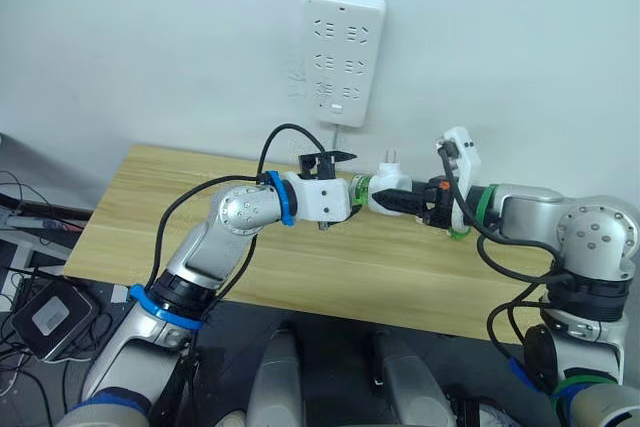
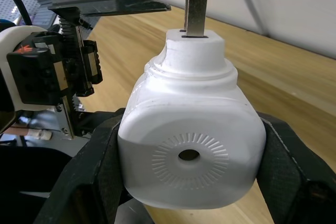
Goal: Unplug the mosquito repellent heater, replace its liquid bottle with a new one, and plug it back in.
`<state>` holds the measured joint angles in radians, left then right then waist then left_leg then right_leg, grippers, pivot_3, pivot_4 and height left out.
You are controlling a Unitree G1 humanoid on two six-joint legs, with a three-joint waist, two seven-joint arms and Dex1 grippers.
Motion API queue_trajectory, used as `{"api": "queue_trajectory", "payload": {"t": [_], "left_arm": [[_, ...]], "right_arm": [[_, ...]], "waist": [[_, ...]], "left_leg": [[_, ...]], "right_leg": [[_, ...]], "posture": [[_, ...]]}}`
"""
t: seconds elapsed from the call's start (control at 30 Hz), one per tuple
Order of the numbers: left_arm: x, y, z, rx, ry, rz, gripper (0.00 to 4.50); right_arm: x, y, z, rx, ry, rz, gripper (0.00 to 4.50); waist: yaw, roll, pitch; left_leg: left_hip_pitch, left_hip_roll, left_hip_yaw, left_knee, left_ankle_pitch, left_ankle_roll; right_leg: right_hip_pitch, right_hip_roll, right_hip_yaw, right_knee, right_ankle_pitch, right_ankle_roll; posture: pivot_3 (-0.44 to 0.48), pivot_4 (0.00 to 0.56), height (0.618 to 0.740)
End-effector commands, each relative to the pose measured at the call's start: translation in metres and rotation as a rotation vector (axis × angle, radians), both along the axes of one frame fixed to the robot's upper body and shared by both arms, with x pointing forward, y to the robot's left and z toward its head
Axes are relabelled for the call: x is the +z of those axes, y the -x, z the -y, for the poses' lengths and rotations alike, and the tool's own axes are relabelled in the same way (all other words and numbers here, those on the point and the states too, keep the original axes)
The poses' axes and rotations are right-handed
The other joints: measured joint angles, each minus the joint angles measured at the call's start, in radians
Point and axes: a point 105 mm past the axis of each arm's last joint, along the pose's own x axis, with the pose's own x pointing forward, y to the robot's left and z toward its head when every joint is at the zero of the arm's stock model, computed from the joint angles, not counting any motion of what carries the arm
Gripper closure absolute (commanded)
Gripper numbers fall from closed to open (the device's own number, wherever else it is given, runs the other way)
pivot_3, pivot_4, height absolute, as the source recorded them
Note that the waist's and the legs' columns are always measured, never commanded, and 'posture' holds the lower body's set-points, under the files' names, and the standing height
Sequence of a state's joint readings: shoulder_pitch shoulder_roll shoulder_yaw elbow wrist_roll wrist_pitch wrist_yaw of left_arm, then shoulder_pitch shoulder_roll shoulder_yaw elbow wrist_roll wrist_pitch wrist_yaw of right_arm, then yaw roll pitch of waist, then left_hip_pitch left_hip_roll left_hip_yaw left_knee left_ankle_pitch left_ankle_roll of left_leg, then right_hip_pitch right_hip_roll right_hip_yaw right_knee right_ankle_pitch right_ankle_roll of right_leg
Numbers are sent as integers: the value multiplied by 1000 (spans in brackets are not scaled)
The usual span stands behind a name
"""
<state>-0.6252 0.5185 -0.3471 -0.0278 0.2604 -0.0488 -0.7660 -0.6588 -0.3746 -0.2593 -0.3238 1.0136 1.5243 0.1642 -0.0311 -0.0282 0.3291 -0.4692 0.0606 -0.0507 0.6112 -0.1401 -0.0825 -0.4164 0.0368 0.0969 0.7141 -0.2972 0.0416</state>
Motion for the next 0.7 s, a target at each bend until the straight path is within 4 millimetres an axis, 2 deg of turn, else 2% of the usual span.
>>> {"api": "queue_trajectory", "payload": {"t": [0.03, 0.17, 0.27, 0.43, 0.67, 0.7], "left_arm": [[3, 2, 11, -14, -4, 21, 0], [2, 6, 19, -30, 3, 21, 0], [-4, 6, 19, -23, -15, -3, 605], [-6, 7, 17, -22, -17, -18, 2148], [-8, 9, 17, -31, -22, -22, 2236], [-8, 8, 17, -32, -22, -23, 2236]], "right_arm": [[15, 6, -5, 28, -19, 57, 1520], [15, 7, -6, 30, -16, 55, 1520], [16, 7, -7, 27, -20, 53, 1520], [18, 6, -6, 23, -17, 56, 1520], [20, 8, -14, 41, -57, 52, 1520], [21, 10, -16, 57, -69, 54, 1170]], "waist": [[-2, 0, 0], [-1, 0, 0], [-2, 0, 0], [-2, 0, 0], [-2, 0, 0], [-2, 0, 0]], "left_leg": [[0, 0, 0, 0, 0, 0], [0, 0, 0, 0, 0, 0], [0, 0, 0, 0, 0, 0], [0, 0, 0, 0, 0, 0], [0, 0, 0, 0, 0, 0], [0, 0, 0, 0, 0, 0]], "right_leg": [[0, 0, 0, 0, 0, 0], [0, 0, 0, 0, 0, 0], [0, 0, 0, 0, 0, 0], [0, 0, 0, 0, 0, 0], [0, 0, 0, 0, 0, 0], [0, 0, 0, 0, 0, 0]], "posture": [[10, 292, 740], [10, 292, 740], [1, 289, 740], [2, 287, 740], [0, 279, 740], [0, 279, 740]]}}
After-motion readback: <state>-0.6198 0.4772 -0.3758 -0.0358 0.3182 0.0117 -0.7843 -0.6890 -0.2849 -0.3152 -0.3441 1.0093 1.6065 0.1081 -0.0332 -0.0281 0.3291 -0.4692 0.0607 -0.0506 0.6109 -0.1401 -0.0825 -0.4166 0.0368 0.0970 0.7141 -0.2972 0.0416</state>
